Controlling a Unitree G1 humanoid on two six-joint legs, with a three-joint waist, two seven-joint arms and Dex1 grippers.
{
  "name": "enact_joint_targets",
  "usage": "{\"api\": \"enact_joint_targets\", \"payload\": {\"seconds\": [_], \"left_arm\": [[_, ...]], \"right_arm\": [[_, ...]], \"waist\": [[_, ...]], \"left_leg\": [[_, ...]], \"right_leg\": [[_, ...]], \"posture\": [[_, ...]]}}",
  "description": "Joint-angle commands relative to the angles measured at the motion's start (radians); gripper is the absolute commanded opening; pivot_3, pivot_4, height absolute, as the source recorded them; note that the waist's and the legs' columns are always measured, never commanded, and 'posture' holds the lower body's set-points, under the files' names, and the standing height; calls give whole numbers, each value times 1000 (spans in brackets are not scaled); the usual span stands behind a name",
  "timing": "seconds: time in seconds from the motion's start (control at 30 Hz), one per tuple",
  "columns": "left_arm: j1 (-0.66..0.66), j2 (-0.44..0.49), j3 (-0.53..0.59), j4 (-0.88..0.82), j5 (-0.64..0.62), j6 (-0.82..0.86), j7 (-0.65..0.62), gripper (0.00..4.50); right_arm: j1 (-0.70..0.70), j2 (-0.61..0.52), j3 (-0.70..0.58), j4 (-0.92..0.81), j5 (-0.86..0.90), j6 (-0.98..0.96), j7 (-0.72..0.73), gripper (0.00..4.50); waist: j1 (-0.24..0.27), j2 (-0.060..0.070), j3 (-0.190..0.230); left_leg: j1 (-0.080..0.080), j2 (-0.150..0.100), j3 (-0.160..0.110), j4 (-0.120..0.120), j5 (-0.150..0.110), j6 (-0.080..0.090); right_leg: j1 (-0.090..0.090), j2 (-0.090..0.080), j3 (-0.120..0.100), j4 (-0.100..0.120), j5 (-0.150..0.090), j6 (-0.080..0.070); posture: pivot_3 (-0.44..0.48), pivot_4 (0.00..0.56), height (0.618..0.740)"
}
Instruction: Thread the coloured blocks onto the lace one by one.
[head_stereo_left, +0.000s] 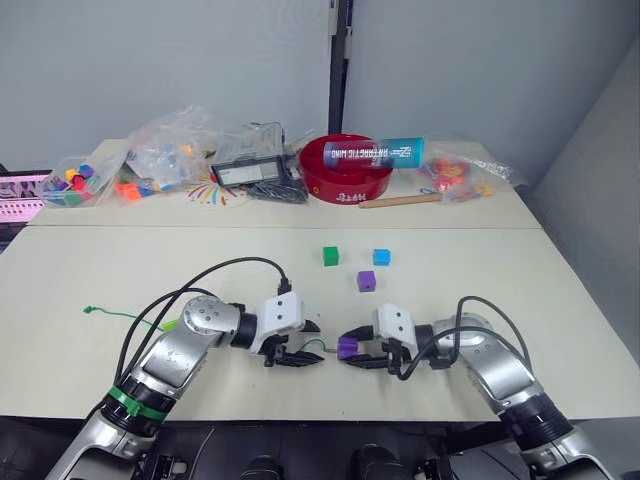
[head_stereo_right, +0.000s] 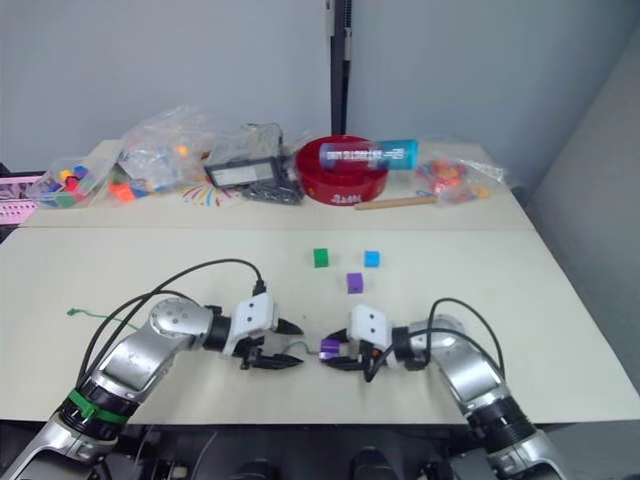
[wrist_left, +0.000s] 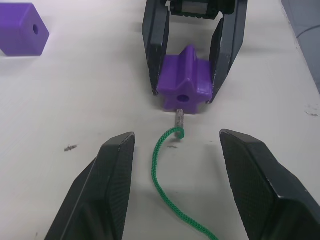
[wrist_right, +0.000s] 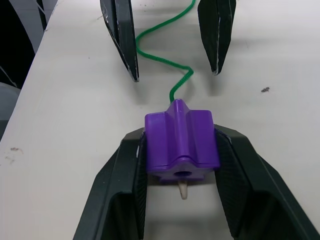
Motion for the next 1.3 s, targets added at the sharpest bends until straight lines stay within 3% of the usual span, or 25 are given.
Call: {"api": "enact_joint_targets", "payload": {"seconds": [0.03,0.63,0.93,1.3], "left_arm": [[-21,-6,-1,1,5,-46,-7,2842],[-76,-41,-89,77,56,-71,-60,2842],[-81,-46,-103,99,86,-63,-49,76],[-81,-89,-93,103,106,-66,-16,31]], "right_arm": [[29,-37,-22,0,-4,23,3,1379],[56,-39,-17,-37,5,37,-21,1379],[51,-26,-9,-36,3,38,-29,1379],[60,-27,-15,-52,11,44,-32,1379]], "waist": [[0,0,0],[0,0,0],[-3,0,0],[6,0,0]], "left_leg": [[0,0,0,0,0,0],[0,0,0,0,0,0],[0,0,0,0,0,0],[1,0,0,0,0,0]], "right_leg": [[0,0,0,0,0,0],[0,0,0,0,0,0],[0,0,0,0,0,0],[2,0,0,-1,0,0]], "posture": [[0,150,740],[0,150,740],[0,150,740],[0,150,740]]}}
